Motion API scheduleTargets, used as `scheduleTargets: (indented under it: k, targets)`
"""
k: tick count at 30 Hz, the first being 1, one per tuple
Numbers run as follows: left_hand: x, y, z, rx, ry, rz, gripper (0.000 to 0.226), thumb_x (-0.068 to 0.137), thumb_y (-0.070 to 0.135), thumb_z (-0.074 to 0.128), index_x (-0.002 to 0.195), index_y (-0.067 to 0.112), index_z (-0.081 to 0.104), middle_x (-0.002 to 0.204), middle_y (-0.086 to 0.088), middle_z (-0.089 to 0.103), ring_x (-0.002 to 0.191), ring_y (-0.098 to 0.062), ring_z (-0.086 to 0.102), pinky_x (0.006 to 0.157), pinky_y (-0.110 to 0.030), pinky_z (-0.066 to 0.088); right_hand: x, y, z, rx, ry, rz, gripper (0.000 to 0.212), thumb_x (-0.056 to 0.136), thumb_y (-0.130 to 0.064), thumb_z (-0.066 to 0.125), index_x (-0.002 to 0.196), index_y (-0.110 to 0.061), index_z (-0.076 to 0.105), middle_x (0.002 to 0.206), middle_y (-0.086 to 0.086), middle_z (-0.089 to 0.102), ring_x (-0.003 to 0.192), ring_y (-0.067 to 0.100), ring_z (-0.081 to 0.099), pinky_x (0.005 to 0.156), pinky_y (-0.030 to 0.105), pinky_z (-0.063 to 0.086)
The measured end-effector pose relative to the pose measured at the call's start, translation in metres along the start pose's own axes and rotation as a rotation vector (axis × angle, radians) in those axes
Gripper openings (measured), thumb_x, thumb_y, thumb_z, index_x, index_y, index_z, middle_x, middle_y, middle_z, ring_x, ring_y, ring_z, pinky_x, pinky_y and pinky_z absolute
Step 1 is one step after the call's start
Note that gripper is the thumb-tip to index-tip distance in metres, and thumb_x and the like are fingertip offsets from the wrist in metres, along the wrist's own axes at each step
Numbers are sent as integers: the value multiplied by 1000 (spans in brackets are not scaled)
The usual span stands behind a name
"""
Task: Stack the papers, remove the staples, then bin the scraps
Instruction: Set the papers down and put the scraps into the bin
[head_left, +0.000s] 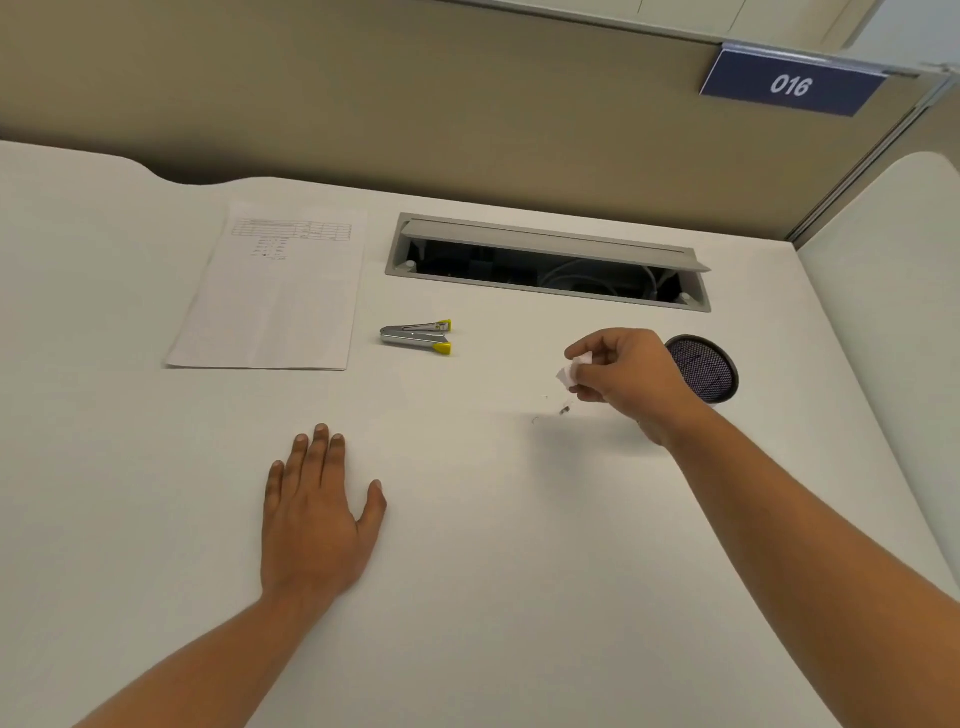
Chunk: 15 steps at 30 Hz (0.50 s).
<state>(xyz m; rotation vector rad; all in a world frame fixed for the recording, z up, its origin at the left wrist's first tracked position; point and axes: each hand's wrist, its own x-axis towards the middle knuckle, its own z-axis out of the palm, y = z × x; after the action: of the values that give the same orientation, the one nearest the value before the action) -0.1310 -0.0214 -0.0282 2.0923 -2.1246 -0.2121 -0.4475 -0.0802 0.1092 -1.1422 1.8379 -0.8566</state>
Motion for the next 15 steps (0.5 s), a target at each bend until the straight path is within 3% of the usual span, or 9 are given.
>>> scheduleTargets:
  k: [4,10,15]
  targets:
    - [-1,-1,0,-4,-3,-4,78,88,57,27,149,9,38,160,-7,32,150,-24,24,122,-44,17,-6,5,-3,128,-45,57,19,76,9,71,91,-3,72,87,13,61,79,21,62,66,22,59]
    - [-1,-2,0,7,-6,7,78,88,57,27,147,8,41,159,-9,35,149,-26,27,122,-45,18,-9,3,-17,220,-38,76,8,80,3,72,87,0,71,88,22,65,77,24,65,65,21,59]
    - [-1,-3,1,20,-15,17,78,88,58,26,146,8,41,158,-9,36,148,-27,27,122,-45,18,-4,1,-50,217,101,51,9,84,-3,71,88,4,72,82,13,73,65,14,69,65,20,58]
